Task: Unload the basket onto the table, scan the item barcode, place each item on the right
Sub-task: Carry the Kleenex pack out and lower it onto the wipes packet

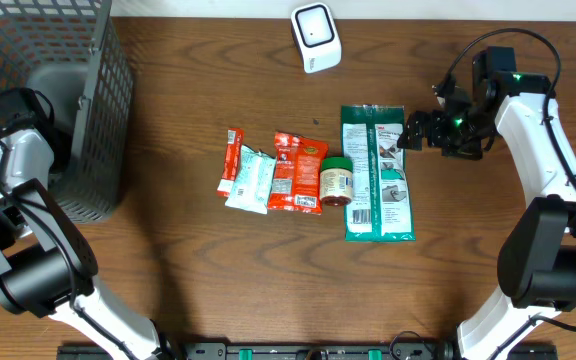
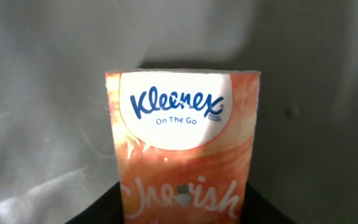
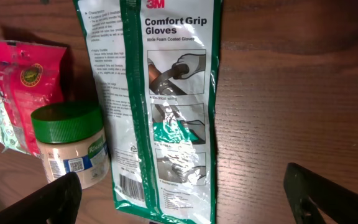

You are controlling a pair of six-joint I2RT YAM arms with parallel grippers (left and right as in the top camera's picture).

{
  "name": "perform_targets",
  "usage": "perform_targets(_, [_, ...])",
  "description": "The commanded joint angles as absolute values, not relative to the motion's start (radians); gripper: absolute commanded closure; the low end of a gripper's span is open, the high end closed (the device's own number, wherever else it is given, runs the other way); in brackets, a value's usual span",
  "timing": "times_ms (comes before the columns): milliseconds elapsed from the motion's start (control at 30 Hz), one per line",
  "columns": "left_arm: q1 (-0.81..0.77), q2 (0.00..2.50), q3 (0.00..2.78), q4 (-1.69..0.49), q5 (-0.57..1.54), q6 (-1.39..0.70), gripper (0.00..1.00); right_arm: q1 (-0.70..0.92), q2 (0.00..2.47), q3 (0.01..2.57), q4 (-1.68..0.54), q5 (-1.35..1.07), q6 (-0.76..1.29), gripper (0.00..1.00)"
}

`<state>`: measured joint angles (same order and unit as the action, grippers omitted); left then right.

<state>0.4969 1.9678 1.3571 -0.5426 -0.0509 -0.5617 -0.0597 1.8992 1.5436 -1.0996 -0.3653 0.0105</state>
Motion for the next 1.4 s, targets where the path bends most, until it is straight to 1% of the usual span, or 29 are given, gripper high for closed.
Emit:
perform_targets(0, [0.499, 1.861, 1.391, -0.543, -0.056, -0.557, 0.6, -0.058, 1.902, 1.556, -1.099, -0.363, -0.005, 0.01])
perform_targets(300, [0.498, 1.497, 1.393, -0.54, -0.066, -0.557, 0.59, -0.058, 1.902, 1.556, -1.099, -0.364, -0.005, 0.01])
perform_targets(433, [0.469, 1.331, 1.393, -0.599, -0.023, -0.557, 0.59, -0.058, 1.902, 1.556, -1.099, -0.364, -0.005, 0.01])
perform_targets(567, [0.37, 1.203, 1.392, -0.744, 0.042, -0.557, 0.59, -0.058, 1.902, 1.556, -1.099, -0.364, -0.005, 0.01])
perform_targets(667, [0.237, 1.163, 1.391, -0.883, 0.041, -0.557, 0.59, -0.058, 1.902, 1.556, -1.099, -0.363, -0.005, 0.01])
perform_targets(800, [0.036, 1.172, 1.354, -0.984, 0.041, -0.558, 0.59, -0.058, 1.902, 1.556, -1.099, -0.364, -0.005, 0.01])
perform_targets(1000, [-0.219, 1.272, 1.233, -0.982, 0.041, -0.584, 0.59, -0.058, 1.902, 1.556, -1.099, -0.364, -0.005, 0.01])
perform_targets(1233, [-0.414, 1.505, 1.166, -0.904, 0.033, -0.603, 0.59, -0.058, 1.902, 1.556, -1.099, -0.363, -0.005, 0.01])
perform_targets(1367, [-0.456, 1.625, 1.166, -0.823, 0.035, -0.603, 0.59, -0.058, 1.902, 1.556, -1.099, -0.363, -0.005, 0.01])
